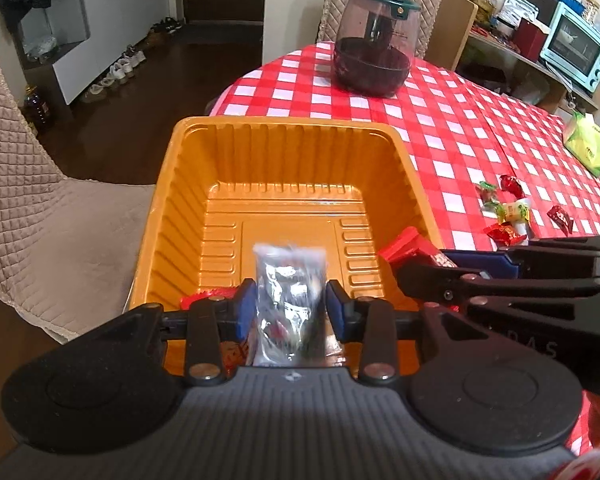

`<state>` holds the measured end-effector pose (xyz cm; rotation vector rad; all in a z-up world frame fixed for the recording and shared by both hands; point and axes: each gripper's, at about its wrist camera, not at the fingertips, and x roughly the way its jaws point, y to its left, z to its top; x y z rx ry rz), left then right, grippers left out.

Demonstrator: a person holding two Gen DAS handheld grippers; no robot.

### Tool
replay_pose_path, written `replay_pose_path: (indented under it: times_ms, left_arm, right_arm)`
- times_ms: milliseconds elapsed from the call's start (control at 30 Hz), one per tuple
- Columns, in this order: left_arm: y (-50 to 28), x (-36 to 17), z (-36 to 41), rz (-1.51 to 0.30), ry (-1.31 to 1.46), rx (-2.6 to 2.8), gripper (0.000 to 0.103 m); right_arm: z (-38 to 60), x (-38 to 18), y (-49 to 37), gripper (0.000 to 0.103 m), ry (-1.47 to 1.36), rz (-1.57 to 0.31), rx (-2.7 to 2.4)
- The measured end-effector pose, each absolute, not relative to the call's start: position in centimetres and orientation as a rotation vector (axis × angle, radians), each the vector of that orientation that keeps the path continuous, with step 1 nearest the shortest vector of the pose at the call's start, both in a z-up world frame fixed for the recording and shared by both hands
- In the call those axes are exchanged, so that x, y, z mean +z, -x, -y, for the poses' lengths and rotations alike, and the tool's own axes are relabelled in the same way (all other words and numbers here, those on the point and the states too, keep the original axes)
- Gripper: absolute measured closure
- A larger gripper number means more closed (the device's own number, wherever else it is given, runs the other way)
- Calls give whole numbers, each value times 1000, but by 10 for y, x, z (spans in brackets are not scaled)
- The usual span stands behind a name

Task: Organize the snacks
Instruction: 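Carry both packets over the orange tray with both grippers, then open the left gripper to drop the cracker packet while the right gripper releases the red packet, then lift both grippers away from the tray toward the loose candies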

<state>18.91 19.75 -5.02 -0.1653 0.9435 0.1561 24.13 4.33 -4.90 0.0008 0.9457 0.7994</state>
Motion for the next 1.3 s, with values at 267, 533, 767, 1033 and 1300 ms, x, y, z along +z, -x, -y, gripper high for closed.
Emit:
replay_pose_path:
  times_ms: [267,533,767,1033,1300]
  left_arm:
    - [-188,-46,-206,-950,170,147,70]
    - [-173,-41,-213,-962,178,149,70]
    - [-171,-42,-217,-966,183,168,70]
    - [-167,-44,-218,-973,183,182,70]
    - [-158,-39,-212,-968,181,189,70]
  right_arm:
    - [-45,-50,-244,77,-5,-953,791]
    - [-53,-54,-244,77,8,-962,803]
    - [-62,-57,-244,77,10,-952,821]
    - [-61,-53,-243,75,3,-940,844]
    - [-51,-53,-235,75,12,-965,859]
